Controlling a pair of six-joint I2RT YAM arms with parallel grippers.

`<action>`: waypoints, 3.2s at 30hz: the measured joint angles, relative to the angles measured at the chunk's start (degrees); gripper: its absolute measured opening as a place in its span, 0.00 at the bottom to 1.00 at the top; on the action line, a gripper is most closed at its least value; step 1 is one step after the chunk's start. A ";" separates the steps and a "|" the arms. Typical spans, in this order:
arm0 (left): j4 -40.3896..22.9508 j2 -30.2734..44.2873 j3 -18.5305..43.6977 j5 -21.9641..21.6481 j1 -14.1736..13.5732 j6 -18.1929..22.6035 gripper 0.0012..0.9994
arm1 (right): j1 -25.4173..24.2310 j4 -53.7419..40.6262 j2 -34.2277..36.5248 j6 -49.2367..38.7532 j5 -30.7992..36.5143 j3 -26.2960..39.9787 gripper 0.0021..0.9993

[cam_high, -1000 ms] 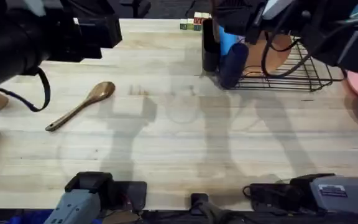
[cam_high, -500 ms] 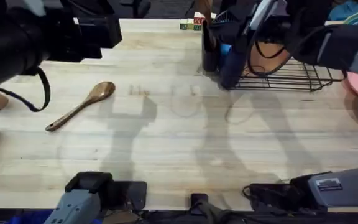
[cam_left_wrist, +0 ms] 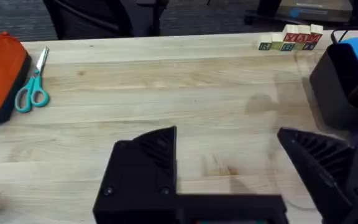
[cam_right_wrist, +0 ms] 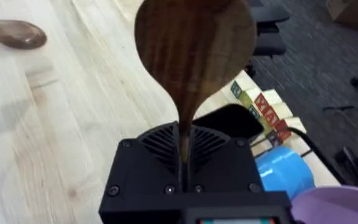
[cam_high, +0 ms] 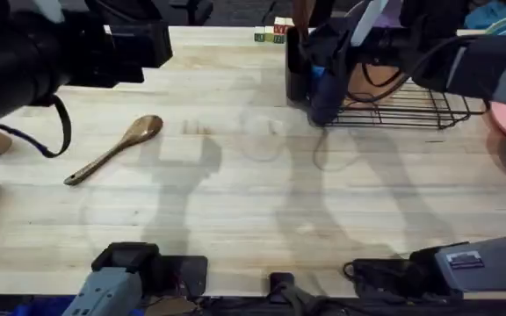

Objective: Pick up the spoon on the table one by one and put them onto the rack

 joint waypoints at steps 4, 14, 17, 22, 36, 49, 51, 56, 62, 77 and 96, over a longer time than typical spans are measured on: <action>0.00 0.02 0.00 0.00 -0.02 0.00 0.99 | 0.00 0.16 0.00 0.13 1.02 -0.02 0.03; -0.02 0.00 0.00 0.00 0.00 0.00 0.99 | 0.00 0.69 0.00 0.23 1.82 0.00 0.44; 0.00 0.02 0.00 0.00 0.00 0.00 0.99 | 0.00 1.25 0.00 0.17 1.76 0.00 0.62; 0.00 0.00 0.00 0.00 -0.01 0.00 0.99 | 0.00 4.46 -0.02 0.15 0.74 0.00 0.98; 0.00 0.00 0.00 0.00 -0.01 0.01 0.99 | 0.00 5.13 -7.65 4.49 -0.79 0.00 1.00; 0.26 0.02 0.00 -0.04 0.00 0.00 0.99 | 0.02 -15.81 -21.47 7.08 7.46 0.04 1.00; 0.24 0.00 0.00 -0.42 -0.01 0.00 0.99 | 0.04 -20.15 -24.13 7.23 10.31 0.04 1.00; -0.04 0.00 0.00 -3.45 0.00 0.04 0.99 | 0.04 -29.51 -29.84 7.30 16.87 0.04 1.00; -1.85 0.01 0.00 -6.31 0.00 1.05 0.99 | 0.04 -41.21 -35.31 7.45 24.04 0.04 1.00; -13.03 4.16 0.02 -7.74 0.00 15.13 0.99 | 0.04 -46.47 -37.79 7.43 27.77 0.04 1.00; -11.32 18.48 0.04 -15.69 2.47 27.04 0.99 | 0.04 -46.49 -37.79 6.18 28.01 0.04 1.00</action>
